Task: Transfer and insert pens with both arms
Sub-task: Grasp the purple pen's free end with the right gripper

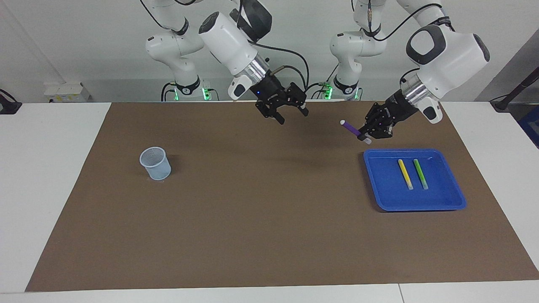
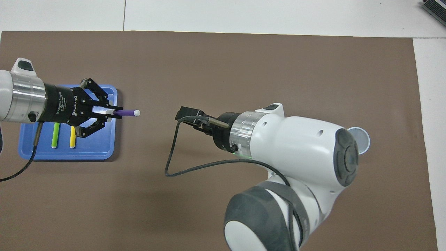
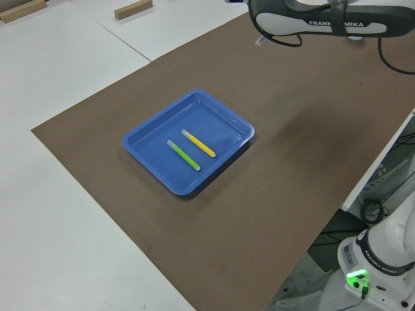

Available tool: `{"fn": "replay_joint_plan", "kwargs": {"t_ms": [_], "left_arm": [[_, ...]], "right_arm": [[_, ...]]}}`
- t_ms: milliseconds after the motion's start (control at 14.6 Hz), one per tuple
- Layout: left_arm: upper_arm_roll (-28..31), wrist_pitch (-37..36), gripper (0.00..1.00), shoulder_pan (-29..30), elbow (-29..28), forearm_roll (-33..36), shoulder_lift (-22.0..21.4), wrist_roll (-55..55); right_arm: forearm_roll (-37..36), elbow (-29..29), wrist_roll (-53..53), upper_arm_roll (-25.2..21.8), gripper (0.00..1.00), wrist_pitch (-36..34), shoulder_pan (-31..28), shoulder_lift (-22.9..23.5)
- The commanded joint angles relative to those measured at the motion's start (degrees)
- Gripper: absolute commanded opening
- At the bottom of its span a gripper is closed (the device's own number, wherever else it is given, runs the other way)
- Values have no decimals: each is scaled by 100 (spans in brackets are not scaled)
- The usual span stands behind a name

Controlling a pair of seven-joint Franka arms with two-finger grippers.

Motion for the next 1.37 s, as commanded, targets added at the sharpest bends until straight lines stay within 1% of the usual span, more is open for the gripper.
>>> {"fn": "replay_joint_plan", "kwargs": {"t_ms": [0, 69, 206, 343, 548, 617, 754, 822, 891, 959, 1096, 1302], "left_arm": [[64, 24, 0, -120, -259, -183, -271, -419], [64, 33, 0, -155, -312, -244, -315, -446], [56, 33, 0, -191, -444, -254, -429, -464], [64, 33, 0, -296, -497, -289, -509, -464], [64, -37, 0, -340, -567, -289, -597, -499], [64, -63, 0, -384, -593, -289, -632, -517], [64, -151, 0, -410, -664, -280, -693, -499], [64, -160, 0, -445, -664, -280, -694, -508], [64, -160, 0, -446, -664, -280, -702, -517], [64, -160, 0, -446, -664, -280, -720, -525], [64, -195, 0, -481, -673, -280, -729, -560], [64, -195, 0, -481, -673, -280, -738, -578]], "right_arm": [[104, 159, 109, -11, 100, 267, 384, 131], [104, 212, 127, -11, 100, 364, 507, 165], [43, 518, 284, -11, 100, 444, 744, 402], [-2, 861, 355, -11, 100, 444, 850, 674], [-150, 924, 320, -11, 100, 654, 851, 816], [-160, 942, 286, -11, 99, 724, 851, 877], [-195, 1038, 259, -11, 90, 742, 781, 948], [-186, 1039, 224, -11, 82, 742, 754, 965], [-186, 1047, 206, -11, 76, 751, 745, 966], [-186, 1047, 206, -11, 72, 751, 754, 966], [-186, 1047, 206, -11, 55, 742, 736, 966], [-177, 1039, 206, -11, 49, 742, 736, 966]]}}
